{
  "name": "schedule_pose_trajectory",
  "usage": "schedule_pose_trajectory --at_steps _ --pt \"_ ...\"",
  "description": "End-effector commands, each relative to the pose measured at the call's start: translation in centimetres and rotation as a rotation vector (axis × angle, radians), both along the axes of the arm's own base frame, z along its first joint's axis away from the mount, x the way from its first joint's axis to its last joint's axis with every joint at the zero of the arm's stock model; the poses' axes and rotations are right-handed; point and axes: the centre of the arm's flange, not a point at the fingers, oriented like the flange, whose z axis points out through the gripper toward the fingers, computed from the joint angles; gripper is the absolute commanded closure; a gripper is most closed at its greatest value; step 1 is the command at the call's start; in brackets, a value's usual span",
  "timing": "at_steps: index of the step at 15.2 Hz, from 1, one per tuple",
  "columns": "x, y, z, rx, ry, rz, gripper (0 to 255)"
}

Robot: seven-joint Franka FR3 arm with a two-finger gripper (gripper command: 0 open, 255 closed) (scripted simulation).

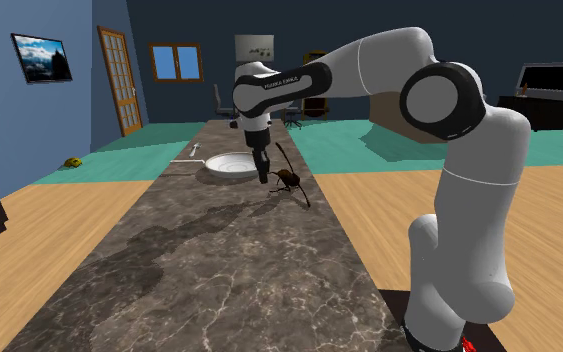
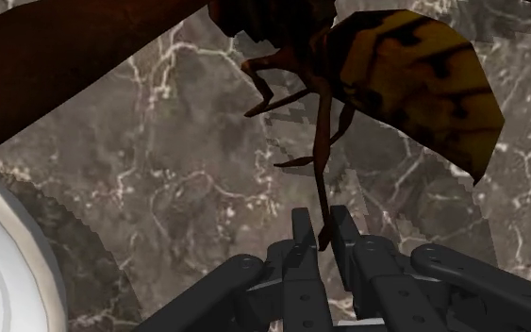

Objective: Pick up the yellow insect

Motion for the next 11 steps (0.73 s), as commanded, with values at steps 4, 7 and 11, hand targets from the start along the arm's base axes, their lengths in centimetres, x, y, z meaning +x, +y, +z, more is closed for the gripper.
schedule_pose_trajectory --at_steps 4,7,11 --pt "-0.1 0.0 1.1 0.000 0.001 -0.001 255" --pt "-0.1 0.0 2.7 0.000 0.001 -0.001 255" --pt "-0.1 0.0 4.8 0.000 0.001 -0.001 255"
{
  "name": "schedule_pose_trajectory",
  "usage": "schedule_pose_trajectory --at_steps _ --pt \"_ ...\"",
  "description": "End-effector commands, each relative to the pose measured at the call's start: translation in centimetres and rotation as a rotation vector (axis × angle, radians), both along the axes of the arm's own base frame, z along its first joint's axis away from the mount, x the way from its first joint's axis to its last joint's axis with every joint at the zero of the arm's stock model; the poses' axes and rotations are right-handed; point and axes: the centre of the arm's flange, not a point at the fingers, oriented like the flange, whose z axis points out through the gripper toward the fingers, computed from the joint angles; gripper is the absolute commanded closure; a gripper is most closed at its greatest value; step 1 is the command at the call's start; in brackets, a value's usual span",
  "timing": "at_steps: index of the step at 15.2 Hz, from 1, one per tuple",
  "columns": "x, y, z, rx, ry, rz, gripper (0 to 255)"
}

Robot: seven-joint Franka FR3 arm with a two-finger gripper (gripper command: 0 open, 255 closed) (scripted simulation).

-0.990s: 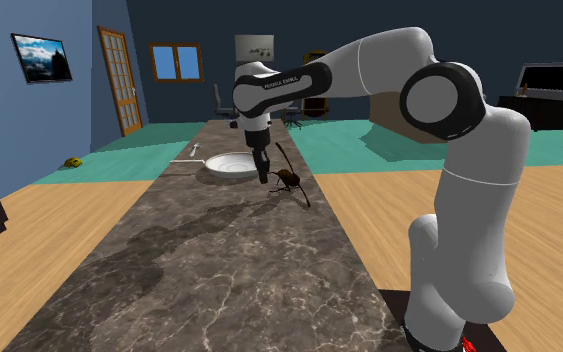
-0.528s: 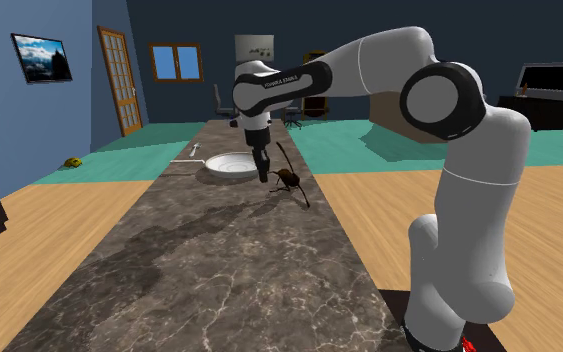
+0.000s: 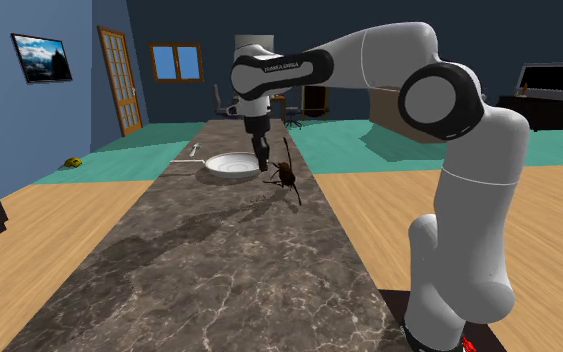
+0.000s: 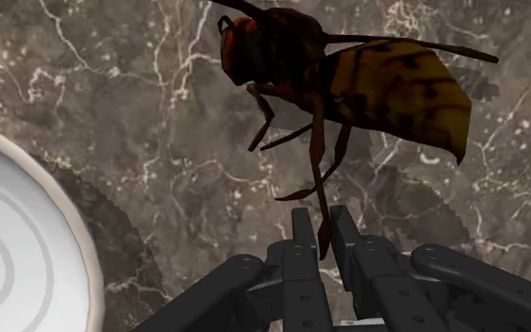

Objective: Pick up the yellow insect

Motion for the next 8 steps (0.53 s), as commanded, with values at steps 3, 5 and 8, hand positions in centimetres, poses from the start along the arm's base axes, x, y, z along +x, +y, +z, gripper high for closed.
schedule_pose_trajectory --at_steps 3,5,8 --pt "-0.1 0.0 2.2 0.000 0.000 0.000 255" --pt "-0.1 0.0 3.3 0.000 0.000 0.000 255" --pt "-0.1 0.0 3.9 0.000 0.000 0.000 255"
